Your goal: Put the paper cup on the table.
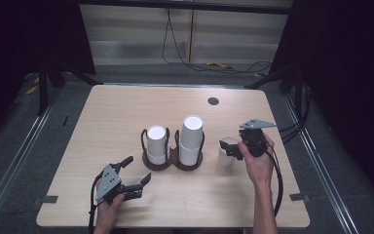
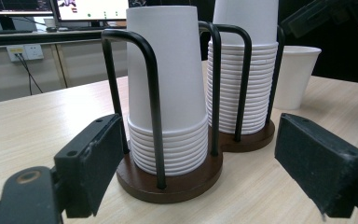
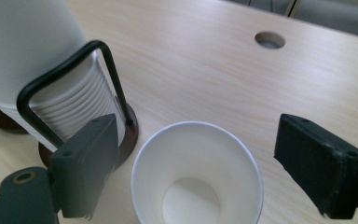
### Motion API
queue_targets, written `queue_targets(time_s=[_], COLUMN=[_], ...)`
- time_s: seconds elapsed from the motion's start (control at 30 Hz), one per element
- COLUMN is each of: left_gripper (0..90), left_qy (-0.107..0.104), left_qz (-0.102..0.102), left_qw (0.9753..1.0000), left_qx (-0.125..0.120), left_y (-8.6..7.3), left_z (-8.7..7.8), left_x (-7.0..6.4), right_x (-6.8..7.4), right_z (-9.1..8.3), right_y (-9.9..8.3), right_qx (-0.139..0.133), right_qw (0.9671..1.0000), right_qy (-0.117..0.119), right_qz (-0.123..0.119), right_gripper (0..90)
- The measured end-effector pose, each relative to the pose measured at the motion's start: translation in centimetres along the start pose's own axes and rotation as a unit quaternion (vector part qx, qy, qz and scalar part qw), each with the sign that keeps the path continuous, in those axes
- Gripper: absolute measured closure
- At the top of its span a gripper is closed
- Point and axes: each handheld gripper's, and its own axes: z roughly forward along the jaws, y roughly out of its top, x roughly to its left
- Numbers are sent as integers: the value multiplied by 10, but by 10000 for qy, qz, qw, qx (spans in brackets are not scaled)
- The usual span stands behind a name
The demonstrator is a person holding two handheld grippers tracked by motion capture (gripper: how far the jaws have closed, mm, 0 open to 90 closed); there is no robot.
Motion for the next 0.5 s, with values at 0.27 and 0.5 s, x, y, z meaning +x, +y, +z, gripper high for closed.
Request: queue_targets(time_s=[0.27, 0.5], left_gripper=[152, 152], left_qy=[113, 296], left_qz=[-121, -73], left_qw=[9999, 9995], left_qx=[6, 54], left_y=[0, 0], left_z=[1, 1], left_x=[1, -1], right_x=[12, 29], right_z=[-13, -19], right_y=[-13, -27], right_qx=[-589, -1036], right_qw=[9979, 9928], right_qy=[-288, -571], right_qz=[1, 171], right_gripper=[135, 136])
